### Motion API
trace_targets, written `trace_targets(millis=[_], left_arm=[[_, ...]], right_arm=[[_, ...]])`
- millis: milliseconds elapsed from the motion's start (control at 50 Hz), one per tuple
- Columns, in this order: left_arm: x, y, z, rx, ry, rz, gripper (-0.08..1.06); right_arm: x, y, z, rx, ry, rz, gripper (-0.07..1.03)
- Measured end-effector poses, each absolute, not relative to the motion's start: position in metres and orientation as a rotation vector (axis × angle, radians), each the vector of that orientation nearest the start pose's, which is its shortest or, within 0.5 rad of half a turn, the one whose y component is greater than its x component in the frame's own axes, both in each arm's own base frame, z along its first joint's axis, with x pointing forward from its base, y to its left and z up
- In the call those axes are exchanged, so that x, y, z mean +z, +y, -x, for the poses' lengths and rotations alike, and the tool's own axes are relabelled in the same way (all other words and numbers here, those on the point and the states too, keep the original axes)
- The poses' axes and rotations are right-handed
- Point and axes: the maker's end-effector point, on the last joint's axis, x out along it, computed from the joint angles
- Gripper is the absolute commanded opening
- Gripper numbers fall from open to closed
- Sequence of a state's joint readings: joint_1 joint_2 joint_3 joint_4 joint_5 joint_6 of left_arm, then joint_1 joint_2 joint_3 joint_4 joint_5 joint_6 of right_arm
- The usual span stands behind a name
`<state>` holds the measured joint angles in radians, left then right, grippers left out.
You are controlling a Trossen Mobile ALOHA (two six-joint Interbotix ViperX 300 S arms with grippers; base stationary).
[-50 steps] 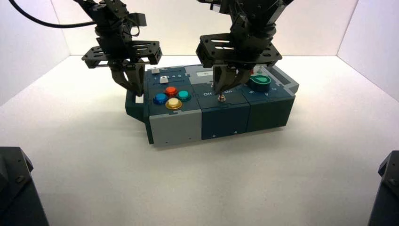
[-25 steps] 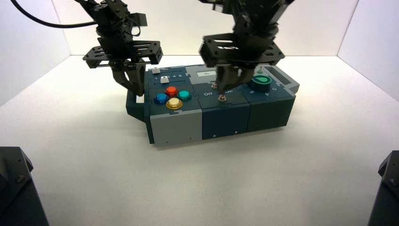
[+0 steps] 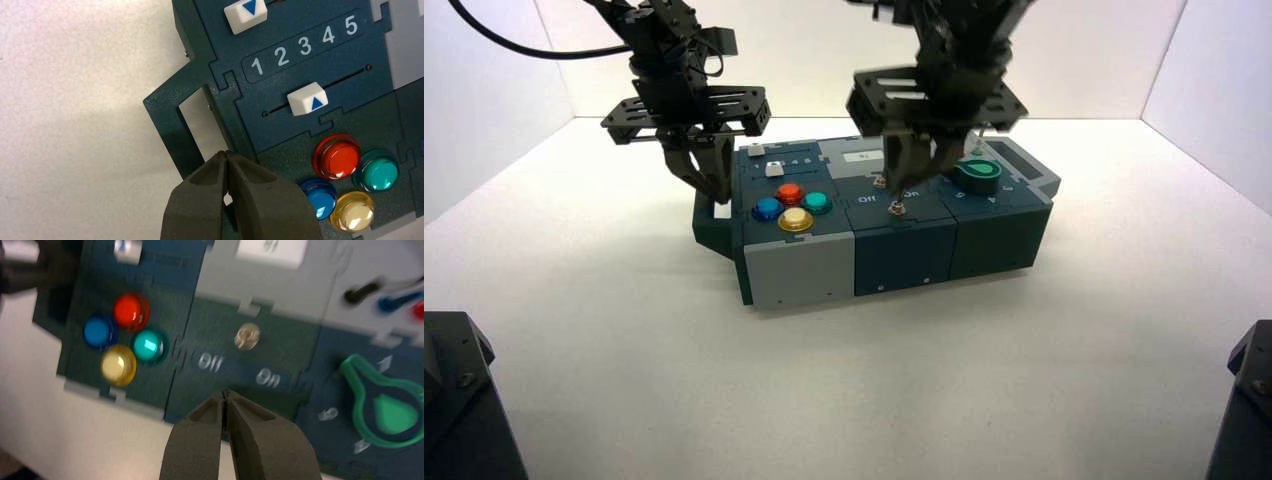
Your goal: Flip the bottom switch on with the right gripper.
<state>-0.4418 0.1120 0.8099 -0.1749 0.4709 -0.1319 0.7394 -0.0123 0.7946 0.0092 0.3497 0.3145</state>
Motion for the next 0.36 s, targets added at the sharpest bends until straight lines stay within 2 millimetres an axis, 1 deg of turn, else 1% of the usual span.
trace_targets(millis=[60, 360], left_arm=[[0.006, -0.144, -0.271, -0.231, 1.419, -0.016, -0.03], [0.007, -0.143, -0.273, -0.23, 1.417, -0.015, -0.03]], right_arm=[[0.06, 0.231, -0.258, 0.469, 1.156, 0.132, -0.02], [0.07, 0.233, -0.258, 0.478, 1.142, 0.128, -0.02]])
